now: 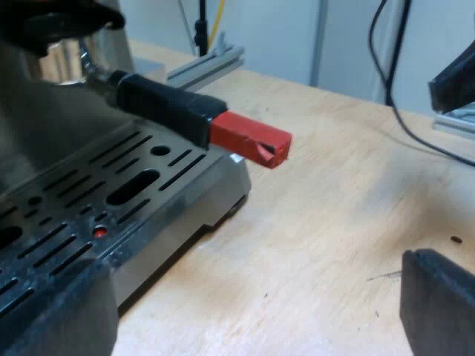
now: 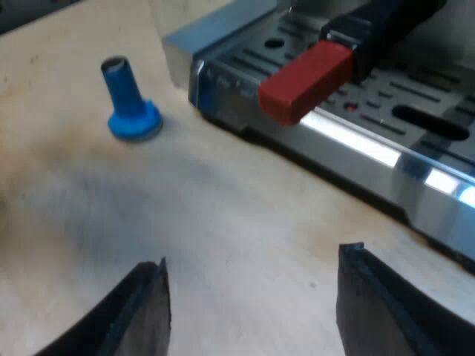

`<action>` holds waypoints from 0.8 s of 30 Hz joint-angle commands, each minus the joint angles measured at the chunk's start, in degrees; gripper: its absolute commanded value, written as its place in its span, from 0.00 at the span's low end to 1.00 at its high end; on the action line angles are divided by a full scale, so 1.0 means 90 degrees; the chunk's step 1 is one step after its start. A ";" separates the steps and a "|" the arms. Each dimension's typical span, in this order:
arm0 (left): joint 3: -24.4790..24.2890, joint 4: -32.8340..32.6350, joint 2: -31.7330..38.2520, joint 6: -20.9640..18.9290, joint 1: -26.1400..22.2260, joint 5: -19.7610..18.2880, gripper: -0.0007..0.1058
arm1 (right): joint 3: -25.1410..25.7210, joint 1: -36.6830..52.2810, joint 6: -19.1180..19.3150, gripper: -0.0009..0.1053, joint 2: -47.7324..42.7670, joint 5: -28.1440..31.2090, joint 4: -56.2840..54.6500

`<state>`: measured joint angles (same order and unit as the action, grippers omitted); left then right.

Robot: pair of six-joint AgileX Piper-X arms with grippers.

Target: Grind coffee beans and then tamp

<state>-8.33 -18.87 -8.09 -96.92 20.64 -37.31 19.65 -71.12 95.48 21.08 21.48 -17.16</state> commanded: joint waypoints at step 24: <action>-0.0017 0.0280 0.0006 -0.0005 0.0036 -0.0121 0.75 | 0.0036 -0.1185 -0.0498 0.15 0.3596 0.2313 0.3860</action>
<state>-8.33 -17.23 -8.09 -96.92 20.64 -37.91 19.33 -81.68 90.87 52.49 40.85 15.39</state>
